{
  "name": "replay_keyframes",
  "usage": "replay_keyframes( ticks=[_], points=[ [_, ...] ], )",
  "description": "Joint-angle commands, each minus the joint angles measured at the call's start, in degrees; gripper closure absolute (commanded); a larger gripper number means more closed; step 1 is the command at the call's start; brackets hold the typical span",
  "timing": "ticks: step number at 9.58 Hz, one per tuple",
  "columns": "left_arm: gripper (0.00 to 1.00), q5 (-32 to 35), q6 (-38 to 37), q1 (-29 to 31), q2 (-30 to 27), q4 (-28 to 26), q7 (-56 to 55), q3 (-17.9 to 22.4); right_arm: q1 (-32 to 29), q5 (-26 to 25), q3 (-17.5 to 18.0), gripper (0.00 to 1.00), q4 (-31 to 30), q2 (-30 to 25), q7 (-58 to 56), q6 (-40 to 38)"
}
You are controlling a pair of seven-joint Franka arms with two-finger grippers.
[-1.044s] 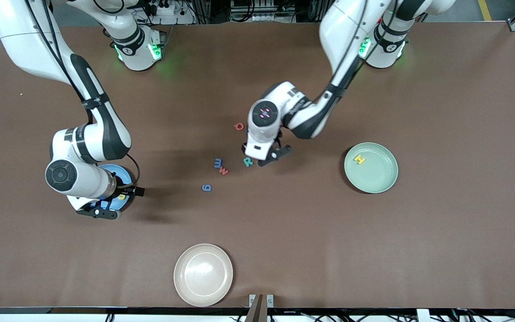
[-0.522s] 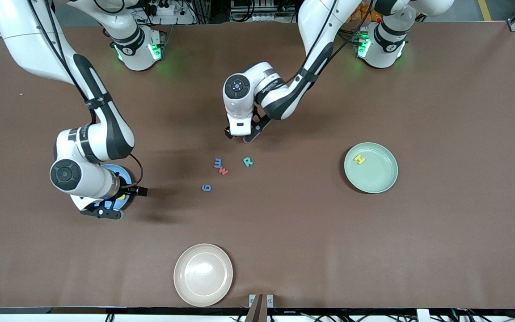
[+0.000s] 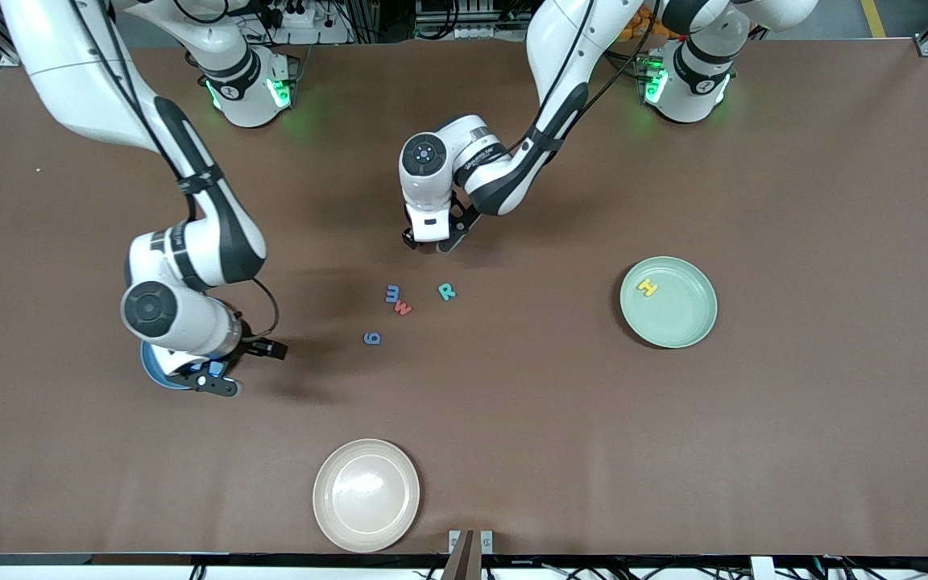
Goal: Sort upper and lower case letters into plates
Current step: 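Grasp the red Q with the left gripper and lift it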
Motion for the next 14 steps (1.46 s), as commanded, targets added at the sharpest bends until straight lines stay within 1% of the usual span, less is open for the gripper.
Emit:
replay_keyframes(
  ticks=[1, 2, 3, 4, 5, 6, 7, 8, 9, 10, 12, 14],
  points=[
    [0.22, 1.8, 0.5, -0.9, 0.2, -0.1, 5.2, 0.7, 1.6, -0.4, 0.0, 0.00, 3.9, 1.9, 5.3, -0.1],
    [0.32, 1.8, 0.5, -0.9, 0.2, -0.2, 5.9, 0.7, 2.4, -0.4, 0.1, 0.00, 5.5, 2.8, 6.9, -0.4],
    [0.58, 1.8, 0.4, -1.1, 0.1, -0.4, 5.9, 0.6, 3.5, -0.4, 0.1, 0.00, 7.3, 3.8, 8.8, -0.6],
    [0.64, 1.8, 0.5, -1.1, 0.2, -0.5, 6.0, 0.7, 4.7, -0.4, 0.1, 0.00, 8.8, 4.9, 11.5, -0.6],
    [0.74, 1.8, 0.5, -1.1, 0.2, -0.5, 6.4, 0.7, 5.5, -0.4, 0.1, 0.00, 9.6, 5.5, 13.5, -0.5],
    [0.80, 1.8, 0.4, -1.1, 0.2, -0.6, 6.5, 0.7, 5.8, -0.4, 0.1, 0.00, 9.7, 5.8, 15.3, -0.5],
    [0.90, 1.8, 0.3, -1.1, 0.2, -0.6, 7.4, 0.7, 5.8, -0.3, 0.1, 0.00, 9.7, 5.8, 17.1, -0.4],
    [0.91, 1.8, -0.5, -0.6, -0.4, -0.6, 11.5, 0.7, 5.8, 1.8, 0.0, 0.00, 9.7, 5.8, 21.8, -0.4],
    [0.91, 1.8, -4.8, 1.8, -1.4, -0.3, 17.2, 0.8, 5.8, 3.6, 0.0, 0.00, 9.7, 5.7, 24.8, -0.4],
    [0.91, 1.8, -9.0, 4.8, -3.1, 0.1, 21.7, 0.7, 6.0, 4.1, 0.0, 0.00, 9.8, 5.6, 27.2, -0.6],
    [0.91, 0.8, -21.7, 12.0, -9.4, -0.4, 35.0, 0.6, 9.0, 3.5, -0.1, 0.00, 9.7, 5.6, 32.2, -0.6],
    [0.91, -0.9, -32.4, 20.2, -15.5, -1.3, 49.4, 0.6, 11.8, 3.1, -0.1, 0.00, 9.2, 6.0, 33.4, -0.1]
  ],
)
